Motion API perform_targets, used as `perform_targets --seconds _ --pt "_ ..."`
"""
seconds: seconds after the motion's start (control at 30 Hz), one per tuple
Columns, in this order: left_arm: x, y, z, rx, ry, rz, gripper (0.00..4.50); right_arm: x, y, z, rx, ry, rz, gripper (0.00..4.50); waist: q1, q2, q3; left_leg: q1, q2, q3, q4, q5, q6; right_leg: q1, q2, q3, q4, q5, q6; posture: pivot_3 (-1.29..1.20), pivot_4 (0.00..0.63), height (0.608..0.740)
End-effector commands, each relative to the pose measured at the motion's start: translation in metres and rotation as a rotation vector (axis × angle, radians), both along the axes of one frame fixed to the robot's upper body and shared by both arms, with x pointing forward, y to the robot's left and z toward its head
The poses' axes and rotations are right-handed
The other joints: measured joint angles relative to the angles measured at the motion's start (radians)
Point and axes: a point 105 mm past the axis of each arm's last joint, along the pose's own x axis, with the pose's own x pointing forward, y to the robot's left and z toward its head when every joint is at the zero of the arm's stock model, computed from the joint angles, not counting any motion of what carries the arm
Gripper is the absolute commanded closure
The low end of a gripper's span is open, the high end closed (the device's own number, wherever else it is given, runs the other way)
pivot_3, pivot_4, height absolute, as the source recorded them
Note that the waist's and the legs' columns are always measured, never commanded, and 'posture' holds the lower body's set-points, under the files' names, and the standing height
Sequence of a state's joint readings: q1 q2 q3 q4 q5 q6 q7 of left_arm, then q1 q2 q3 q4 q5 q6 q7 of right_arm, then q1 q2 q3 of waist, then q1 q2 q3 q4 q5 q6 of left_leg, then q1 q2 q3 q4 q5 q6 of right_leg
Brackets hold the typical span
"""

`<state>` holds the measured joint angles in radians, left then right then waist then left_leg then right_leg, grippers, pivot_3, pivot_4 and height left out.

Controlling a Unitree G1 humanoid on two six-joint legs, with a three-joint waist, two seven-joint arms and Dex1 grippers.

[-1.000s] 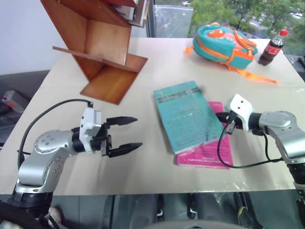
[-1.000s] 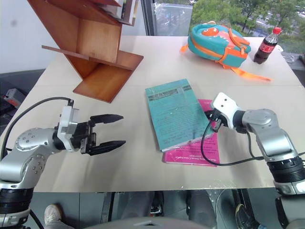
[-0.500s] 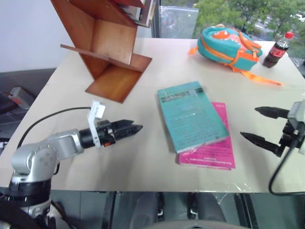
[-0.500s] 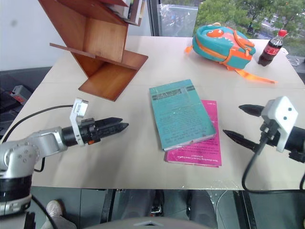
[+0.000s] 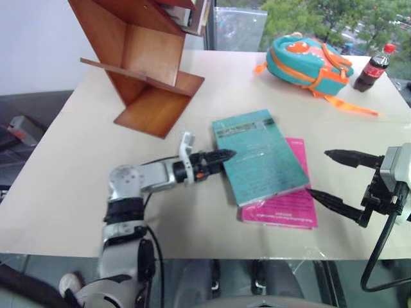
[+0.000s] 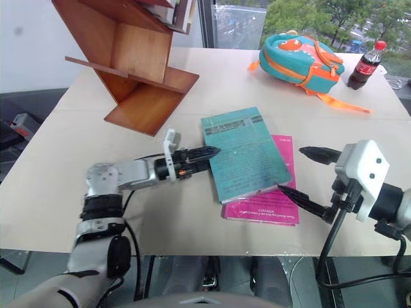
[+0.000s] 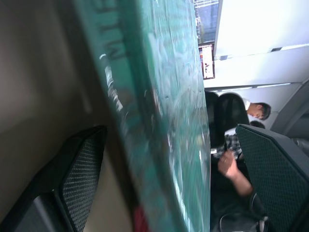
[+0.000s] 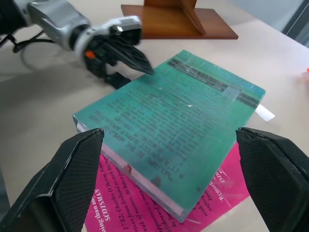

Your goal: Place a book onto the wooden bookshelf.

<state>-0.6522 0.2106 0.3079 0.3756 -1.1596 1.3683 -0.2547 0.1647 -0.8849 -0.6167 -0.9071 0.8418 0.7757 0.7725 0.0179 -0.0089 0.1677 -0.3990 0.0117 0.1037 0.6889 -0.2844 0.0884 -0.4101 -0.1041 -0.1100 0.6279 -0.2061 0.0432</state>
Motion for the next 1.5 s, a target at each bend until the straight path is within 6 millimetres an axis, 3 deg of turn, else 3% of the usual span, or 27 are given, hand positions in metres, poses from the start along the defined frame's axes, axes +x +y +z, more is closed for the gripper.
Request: perform_targets --seconds 0.03,0.17,0.37,0.53,0.7,0.87,0.93,1.07,1.17,1.23,1.5 --pt "0.006 -0.008 0.003 -0.032 0.000 0.011 0.00 -0.003 0.000 0.008 -0.033 -0.053 -0.016 0.03 0.000 0.000 0.000 0.000 0.000 0.000 0.000 0.000 0.000 0.000 0.000 0.000 0.000 0.000 0.000 0.00 0.150 0.740" --pt "0.007 -0.012 0.000 -0.073 0.042 0.011 1.22 -0.006 -0.001 0.004 -0.033 -0.048 -0.031 0.00 0.000 0.000 0.000 0.000 0.000 0.000 0.000 0.000 0.000 0.000 0.000 0.000 0.000 0.000 0.000 0.00 0.150 0.740" --pt "0.005 -0.002 0.013 -0.127 0.024 0.005 3.81 -0.004 -0.003 0.000 -0.027 -0.042 -0.041 0.00 -0.002 0.000 0.000 0.000 0.000 0.000 0.000 0.000 0.000 0.000 0.000 0.001 0.000 0.000 0.000 0.00 0.150 0.740" --pt "-0.007 0.017 0.052 -0.223 -0.085 -0.061 3.81 0.002 -0.004 -0.001 -0.013 -0.059 -0.033 0.00 -0.004 0.000 0.000 0.000 0.001 0.000 0.000 0.000 0.000 0.000 0.000 0.001 0.000 0.000 0.000 0.00 0.150 0.740" --pt "-0.016 0.035 0.098 -0.110 -0.323 -0.068 3.81 0.007 -0.007 0.000 0.040 -0.103 -0.009 0.00 -0.002 -0.002 0.001 0.000 0.000 0.000 0.000 0.000 0.000 0.000 0.000 0.000 0.000 0.000 0.000 0.00 0.150 0.740" --pt "-0.030 0.027 0.176 0.147 -0.991 0.007 3.81 0.016 0.002 0.025 0.182 -0.193 0.077 0.00 -0.002 -0.004 0.002 0.001 -0.001 0.001 0.000 0.000 0.000 0.000 -0.001 -0.001 0.000 0.000 0.000 0.00 0.150 0.740" --pt "-0.037 0.025 0.192 0.244 -1.208 -0.018 3.81 0.018 0.006 0.035 0.219 -0.217 0.101 0.00 -0.003 -0.003 0.002 0.001 -0.001 0.001 0.000 0.000 -0.001 0.000 0.000 -0.003 0.000 0.000 0.000 0.00 0.150 0.740" --pt "-0.032 0.043 0.229 0.640 -1.771 0.009 3.81 0.026 0.011 0.049 0.261 -0.245 0.136 0.00 -0.005 -0.001 0.002 0.001 -0.001 0.002 -0.002 0.000 -0.001 0.000 0.001 -0.003 -0.001 0.000 -0.001 0.00 0.150 0.740" --pt "-0.028 0.060 0.232 0.914 -2.042 -0.094 3.81 0.029 0.013 0.052 0.267 -0.249 0.150 0.00 -0.004 -0.001 0.002 0.002 -0.001 0.003 -0.003 0.000 -0.001 -0.001 0.001 -0.002 -0.001 0.000 -0.001 0.00 0.150 0.740" --pt "-0.018 0.079 0.235 1.136 -2.132 -0.153 3.81 0.031 0.014 0.053 0.264 -0.251 0.157 0.00 -0.004 -0.001 0.002 0.000 -0.001 0.003 -0.003 0.000 -0.001 -0.002 0.001 -0.003 -0.001 0.000 -0.001 0.00 0.150 0.740" --pt "0.011 0.140 0.253 1.612 -2.134 -0.256 3.81 0.037 0.021 0.055 0.272 -0.257 0.180 0.00 -0.003 -0.003 0.004 -0.003 -0.001 0.002 -0.002 0.000 0.000 -0.003 0.000 -0.005 -0.002 0.000 0.000 0.00 0.150 0.740"
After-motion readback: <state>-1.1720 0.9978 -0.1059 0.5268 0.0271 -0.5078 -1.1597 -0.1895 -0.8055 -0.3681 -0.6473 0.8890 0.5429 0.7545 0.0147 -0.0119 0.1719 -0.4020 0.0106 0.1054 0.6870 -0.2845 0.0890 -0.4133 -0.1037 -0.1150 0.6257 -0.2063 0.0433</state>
